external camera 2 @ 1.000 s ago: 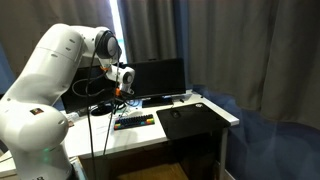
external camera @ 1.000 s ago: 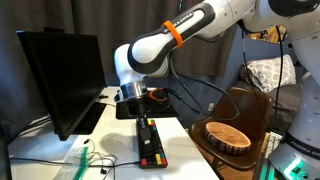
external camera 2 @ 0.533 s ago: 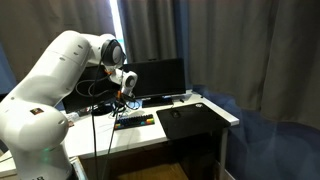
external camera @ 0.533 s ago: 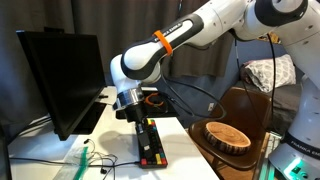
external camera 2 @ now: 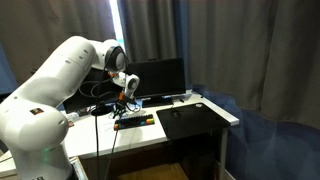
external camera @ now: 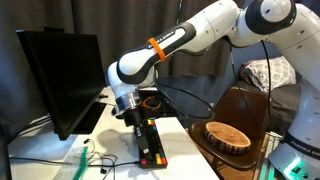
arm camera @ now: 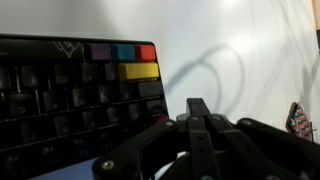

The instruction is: Press a button on the keyboard

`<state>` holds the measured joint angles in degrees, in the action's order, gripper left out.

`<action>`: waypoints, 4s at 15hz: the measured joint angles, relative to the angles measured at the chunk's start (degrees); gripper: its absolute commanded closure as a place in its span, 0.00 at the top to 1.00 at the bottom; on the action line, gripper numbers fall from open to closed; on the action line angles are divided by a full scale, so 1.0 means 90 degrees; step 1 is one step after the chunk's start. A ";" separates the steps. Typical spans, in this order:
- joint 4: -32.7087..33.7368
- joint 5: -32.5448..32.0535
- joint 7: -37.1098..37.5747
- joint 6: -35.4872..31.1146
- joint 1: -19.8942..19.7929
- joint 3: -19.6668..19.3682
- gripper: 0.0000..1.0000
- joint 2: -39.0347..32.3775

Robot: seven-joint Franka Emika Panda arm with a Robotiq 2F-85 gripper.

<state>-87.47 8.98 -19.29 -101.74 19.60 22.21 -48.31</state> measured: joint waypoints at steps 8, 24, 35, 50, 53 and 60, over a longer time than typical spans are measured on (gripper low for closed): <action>0.0438 -0.0002 0.0149 0.0359 0.0033 -0.0038 0.00 -0.0311; 0.1389 -0.0525 0.0651 0.0947 0.0647 -0.0368 0.00 -0.0828; 0.1692 -0.0806 0.0674 0.1185 0.0852 -0.0410 0.00 -0.0959; 0.0197 -0.0927 0.1507 0.0331 0.1068 -0.0381 0.33 0.1072; -0.0635 -0.1016 0.1669 -0.0027 0.1082 -0.0367 0.54 0.1735; -0.2778 -0.1470 0.1769 -0.1161 0.1081 -0.0160 0.99 0.3661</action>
<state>-112.48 -4.25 -3.37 -112.18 29.32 20.77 -15.36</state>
